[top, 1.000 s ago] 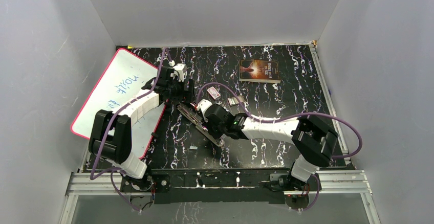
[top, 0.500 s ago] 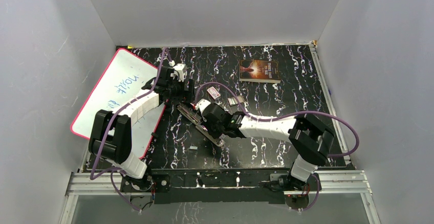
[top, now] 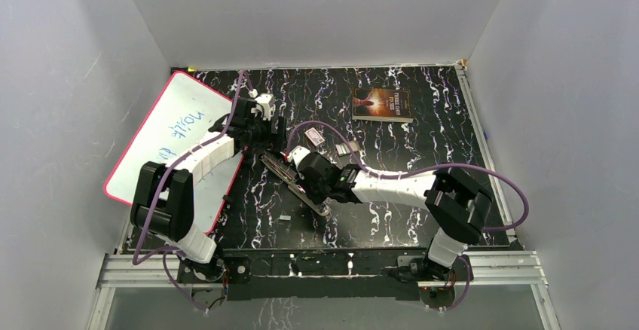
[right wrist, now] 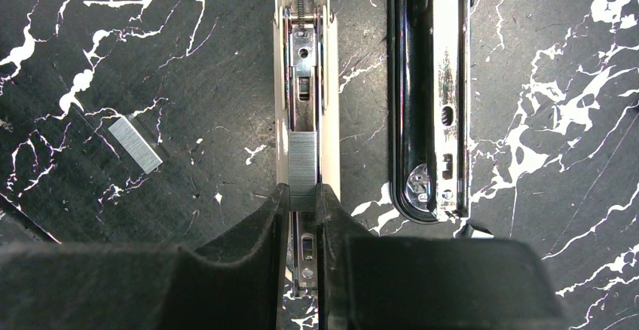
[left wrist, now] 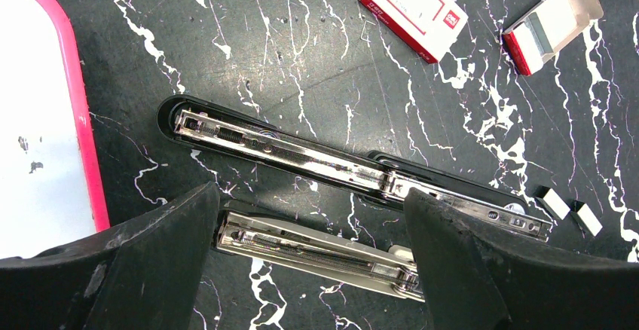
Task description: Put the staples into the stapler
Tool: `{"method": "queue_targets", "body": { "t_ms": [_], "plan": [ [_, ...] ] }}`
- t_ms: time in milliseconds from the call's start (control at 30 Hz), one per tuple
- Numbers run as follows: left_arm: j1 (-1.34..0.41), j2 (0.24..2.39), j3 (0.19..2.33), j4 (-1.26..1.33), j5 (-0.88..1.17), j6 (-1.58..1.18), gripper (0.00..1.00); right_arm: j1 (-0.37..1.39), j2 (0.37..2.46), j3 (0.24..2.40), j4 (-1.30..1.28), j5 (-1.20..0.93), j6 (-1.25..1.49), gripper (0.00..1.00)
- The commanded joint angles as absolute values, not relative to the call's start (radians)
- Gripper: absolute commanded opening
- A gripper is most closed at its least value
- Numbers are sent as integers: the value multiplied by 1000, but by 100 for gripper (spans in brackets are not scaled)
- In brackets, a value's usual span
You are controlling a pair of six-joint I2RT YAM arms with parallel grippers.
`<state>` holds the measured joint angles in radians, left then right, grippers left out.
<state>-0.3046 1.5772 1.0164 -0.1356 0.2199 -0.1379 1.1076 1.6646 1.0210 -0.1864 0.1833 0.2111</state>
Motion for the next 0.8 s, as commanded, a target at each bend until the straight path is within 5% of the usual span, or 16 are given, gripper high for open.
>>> {"method": "queue_targets", "body": {
  "t_ms": [0, 767],
  "plan": [
    [-301, 1569, 1051, -144, 225, -129, 92, 1112, 1664, 1054, -239, 201, 217, 0],
    [-301, 1575, 1052, -143, 225, -129, 92, 1112, 1628, 1022, -270, 197, 218, 0]
  ]
}}
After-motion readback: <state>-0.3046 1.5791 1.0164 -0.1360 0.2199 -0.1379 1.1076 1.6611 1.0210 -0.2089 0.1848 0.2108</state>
